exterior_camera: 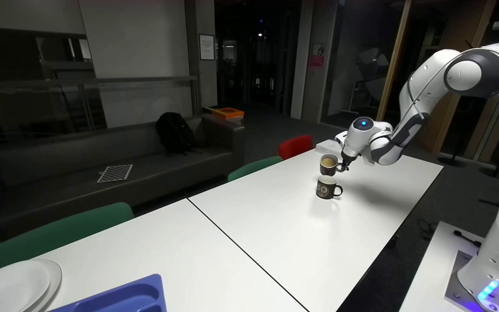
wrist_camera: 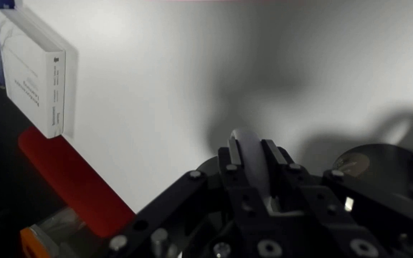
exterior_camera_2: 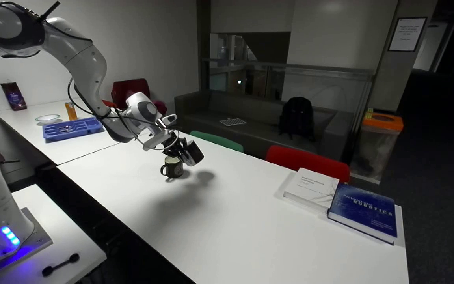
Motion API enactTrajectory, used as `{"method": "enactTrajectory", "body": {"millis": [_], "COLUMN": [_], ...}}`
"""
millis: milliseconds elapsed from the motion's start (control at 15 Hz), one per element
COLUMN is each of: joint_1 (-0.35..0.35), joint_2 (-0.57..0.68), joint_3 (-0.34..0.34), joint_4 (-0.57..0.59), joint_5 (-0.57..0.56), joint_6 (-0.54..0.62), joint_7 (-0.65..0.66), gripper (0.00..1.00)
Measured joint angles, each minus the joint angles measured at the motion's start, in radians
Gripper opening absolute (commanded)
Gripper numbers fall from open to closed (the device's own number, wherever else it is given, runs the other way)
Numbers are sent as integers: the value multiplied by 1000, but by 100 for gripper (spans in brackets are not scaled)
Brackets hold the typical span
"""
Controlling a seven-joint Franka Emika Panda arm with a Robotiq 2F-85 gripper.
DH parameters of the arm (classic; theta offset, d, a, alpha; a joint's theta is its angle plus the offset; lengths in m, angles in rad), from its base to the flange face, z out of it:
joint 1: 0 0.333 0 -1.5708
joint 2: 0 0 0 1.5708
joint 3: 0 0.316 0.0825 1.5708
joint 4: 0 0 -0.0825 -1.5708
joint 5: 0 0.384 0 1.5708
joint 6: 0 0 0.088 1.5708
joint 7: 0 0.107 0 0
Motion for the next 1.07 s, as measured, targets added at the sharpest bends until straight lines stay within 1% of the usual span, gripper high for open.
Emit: {"method": "enactTrajectory", "body": {"millis": [200, 467, 600, 800, 1067], "joint_1": [71, 140, 157, 166, 172], "joint_2": [0, 0, -1, -2, -2], "joint_3": [-58, -121, -134, -136, -134], "joint_4": [25, 60, 74, 84, 83], "joint_5": [-153, -399, -514, -669, -811], "joint_6": [0, 0, -1, -14, -45], "joint_7": [107, 312, 418, 558, 688], "gripper": [5, 5, 5, 5, 5]}}
